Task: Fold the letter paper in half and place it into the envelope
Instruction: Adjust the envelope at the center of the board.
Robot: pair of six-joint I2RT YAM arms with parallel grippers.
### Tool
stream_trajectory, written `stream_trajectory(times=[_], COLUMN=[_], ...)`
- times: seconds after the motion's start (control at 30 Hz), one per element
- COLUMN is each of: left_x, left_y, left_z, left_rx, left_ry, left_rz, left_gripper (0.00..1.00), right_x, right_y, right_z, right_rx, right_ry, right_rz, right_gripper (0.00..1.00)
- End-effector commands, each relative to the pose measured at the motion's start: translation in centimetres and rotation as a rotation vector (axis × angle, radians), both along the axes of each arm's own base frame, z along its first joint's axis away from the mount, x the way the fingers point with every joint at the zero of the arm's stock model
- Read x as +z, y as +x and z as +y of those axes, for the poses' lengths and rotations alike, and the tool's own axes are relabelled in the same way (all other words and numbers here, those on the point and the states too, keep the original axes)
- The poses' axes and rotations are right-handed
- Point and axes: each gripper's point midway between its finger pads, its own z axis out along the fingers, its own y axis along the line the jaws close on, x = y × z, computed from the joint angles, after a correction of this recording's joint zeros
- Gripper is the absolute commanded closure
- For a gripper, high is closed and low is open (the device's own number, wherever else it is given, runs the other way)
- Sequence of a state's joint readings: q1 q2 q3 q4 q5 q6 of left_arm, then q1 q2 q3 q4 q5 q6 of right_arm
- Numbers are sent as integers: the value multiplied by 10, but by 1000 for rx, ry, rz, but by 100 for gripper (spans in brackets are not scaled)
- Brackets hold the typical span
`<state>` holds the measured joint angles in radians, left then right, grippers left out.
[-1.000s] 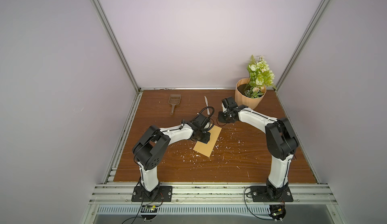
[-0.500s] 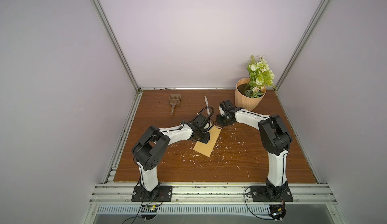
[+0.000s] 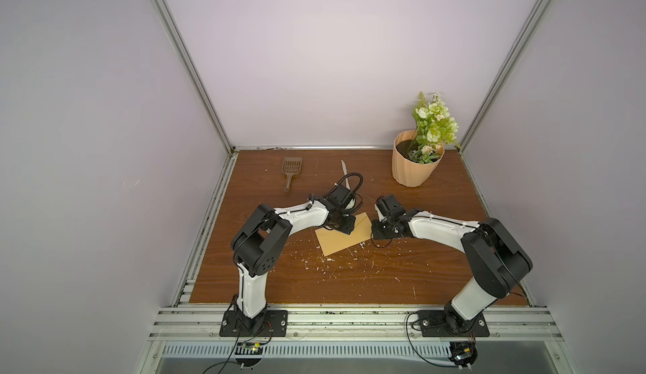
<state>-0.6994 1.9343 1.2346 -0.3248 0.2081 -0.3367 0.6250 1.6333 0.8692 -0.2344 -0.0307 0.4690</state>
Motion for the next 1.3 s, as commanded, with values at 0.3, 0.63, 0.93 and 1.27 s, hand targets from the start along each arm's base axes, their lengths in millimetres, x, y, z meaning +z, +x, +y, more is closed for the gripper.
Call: stream_trajectory(times=[0.3,0.63,0.93,1.27], left_x=[-47,-49,-45,-28], left_y=[-27,-28,-15,-10], left_z=[18,21,7,2], left_rx=[-28,-28,-43,-47], left_ry=[131,133,111,91], left_rz=[131,123,110,99], left_gripper=[54,54,54,54], right_x=[-16,-11,29,91], right_y=[-42,-39,-15,18], right_z=[-16,-13,-11,-30], right_rx=[1,6,3,-70], right_ry=[-59,-59,-62,-123], right_rz=[110,90,-36,-251], right_gripper=[90,89,64,12])
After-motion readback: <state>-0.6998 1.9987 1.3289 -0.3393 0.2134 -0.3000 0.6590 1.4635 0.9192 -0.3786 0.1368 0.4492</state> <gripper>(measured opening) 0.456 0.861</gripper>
